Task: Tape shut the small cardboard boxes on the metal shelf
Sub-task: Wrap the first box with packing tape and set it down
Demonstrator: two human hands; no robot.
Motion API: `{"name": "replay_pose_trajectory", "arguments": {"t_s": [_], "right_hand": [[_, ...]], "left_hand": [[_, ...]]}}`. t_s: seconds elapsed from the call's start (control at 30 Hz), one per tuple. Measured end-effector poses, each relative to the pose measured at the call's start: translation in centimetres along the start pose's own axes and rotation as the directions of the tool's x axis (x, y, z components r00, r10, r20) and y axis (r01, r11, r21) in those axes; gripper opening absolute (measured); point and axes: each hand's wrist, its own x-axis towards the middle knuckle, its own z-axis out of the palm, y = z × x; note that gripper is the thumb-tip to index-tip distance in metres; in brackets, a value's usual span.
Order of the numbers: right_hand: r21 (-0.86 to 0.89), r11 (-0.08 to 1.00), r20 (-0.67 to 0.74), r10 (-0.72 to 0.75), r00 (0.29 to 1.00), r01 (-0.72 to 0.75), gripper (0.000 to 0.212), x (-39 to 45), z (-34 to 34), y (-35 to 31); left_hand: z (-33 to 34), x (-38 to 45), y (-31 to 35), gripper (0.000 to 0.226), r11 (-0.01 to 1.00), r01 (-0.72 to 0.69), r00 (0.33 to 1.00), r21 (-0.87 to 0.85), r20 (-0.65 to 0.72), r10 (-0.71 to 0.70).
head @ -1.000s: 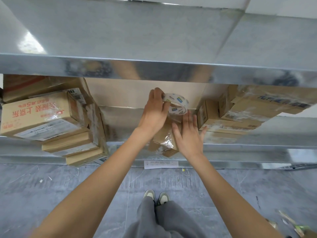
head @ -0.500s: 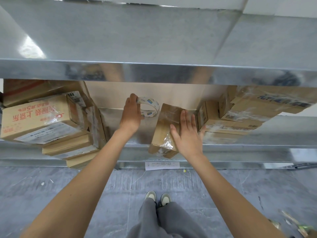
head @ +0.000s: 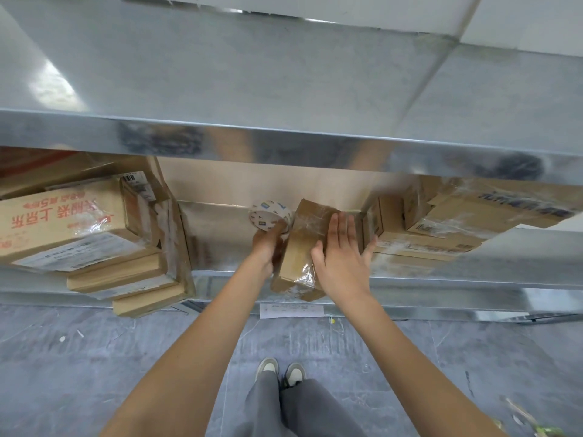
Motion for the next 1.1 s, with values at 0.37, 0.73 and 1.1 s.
{"name": "replay_pose_trajectory", "arguments": {"t_s": [0.37,0.73,1.1], "right_hand": [[0.297,0.955,0.1,-0.005,0.995,-0.025,0.081,1.0,0.1,-2.7],[0.532,0.846,0.176,-0.079,0.981,-0.027,0.058,-0.3,4.2,-2.5],[0.247,0.96,0.108,-0.162,0.981,0.131,0.053,-0.2,4.9,-3.0]], "left_hand": [[-0.4,-1.7,0.1,0.032,0.96,-0.272,0.957,-0.063,-0.117,0.264],[-3.5,-3.4,0.5,0.017,0.506,-0.391,0.639,0.769,-0.169,0.75],[-3.0,-6.8,3.6,0.063,0.07,-0.526,0.554,0.847,0.279,0.784]]}}
